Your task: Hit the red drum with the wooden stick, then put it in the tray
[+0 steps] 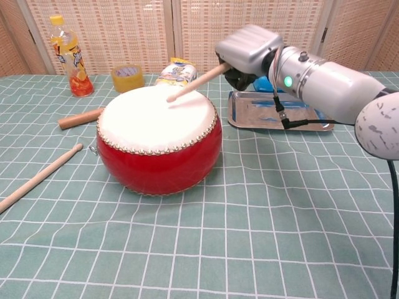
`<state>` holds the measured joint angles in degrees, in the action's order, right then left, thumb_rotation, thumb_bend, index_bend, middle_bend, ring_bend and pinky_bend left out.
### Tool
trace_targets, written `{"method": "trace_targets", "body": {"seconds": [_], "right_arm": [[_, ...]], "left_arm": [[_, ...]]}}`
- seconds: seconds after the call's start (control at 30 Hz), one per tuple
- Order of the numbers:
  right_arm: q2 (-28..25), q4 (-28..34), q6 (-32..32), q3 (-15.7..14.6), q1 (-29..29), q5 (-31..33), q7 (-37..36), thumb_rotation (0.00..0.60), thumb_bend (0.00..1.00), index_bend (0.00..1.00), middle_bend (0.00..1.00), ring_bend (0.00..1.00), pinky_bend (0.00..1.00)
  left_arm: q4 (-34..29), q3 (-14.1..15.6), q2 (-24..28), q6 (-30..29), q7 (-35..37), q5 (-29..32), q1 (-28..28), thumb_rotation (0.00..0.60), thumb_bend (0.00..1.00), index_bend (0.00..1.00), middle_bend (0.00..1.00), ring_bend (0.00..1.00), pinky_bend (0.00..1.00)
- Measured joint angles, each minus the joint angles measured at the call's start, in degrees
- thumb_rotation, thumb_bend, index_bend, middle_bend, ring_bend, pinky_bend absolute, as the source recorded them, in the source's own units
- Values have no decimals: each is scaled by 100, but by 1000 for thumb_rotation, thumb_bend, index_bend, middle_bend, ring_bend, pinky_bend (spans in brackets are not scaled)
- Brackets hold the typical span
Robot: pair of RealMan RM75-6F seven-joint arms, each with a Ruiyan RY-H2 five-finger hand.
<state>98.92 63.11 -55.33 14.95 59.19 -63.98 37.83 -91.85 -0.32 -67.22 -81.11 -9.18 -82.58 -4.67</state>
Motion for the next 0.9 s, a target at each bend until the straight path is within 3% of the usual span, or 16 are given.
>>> {"method": "trace_targets", "body": {"seconds": [0.2,0.5,0.8,0.9], "right_arm": [[-84,102,-225,202,-27,-111,-560,600,677,1000,1000,974,1000],[26,-99,279,-212,-26,33,197,600,677,1000,1000,974,1000],[-79,117,-273,228,-87,-110,-539,600,677,1000,1000,974,1000],[-69,109,-221,238,-89,-80,-532,600,678,1000,1000,974,1000]], "left_arm": [[-12,2,0,-6,-7,-5,1,600,323,167,93,0,20],[3,8,1,-1,-3,8,11,600,322,167,93,0,20],[-21,-5,9,-10,-5,-18,-6,600,323,167,93,0,20],[-17,-5,13,-10,-7,-4,-1,600,322,167,92,0,20]]}}
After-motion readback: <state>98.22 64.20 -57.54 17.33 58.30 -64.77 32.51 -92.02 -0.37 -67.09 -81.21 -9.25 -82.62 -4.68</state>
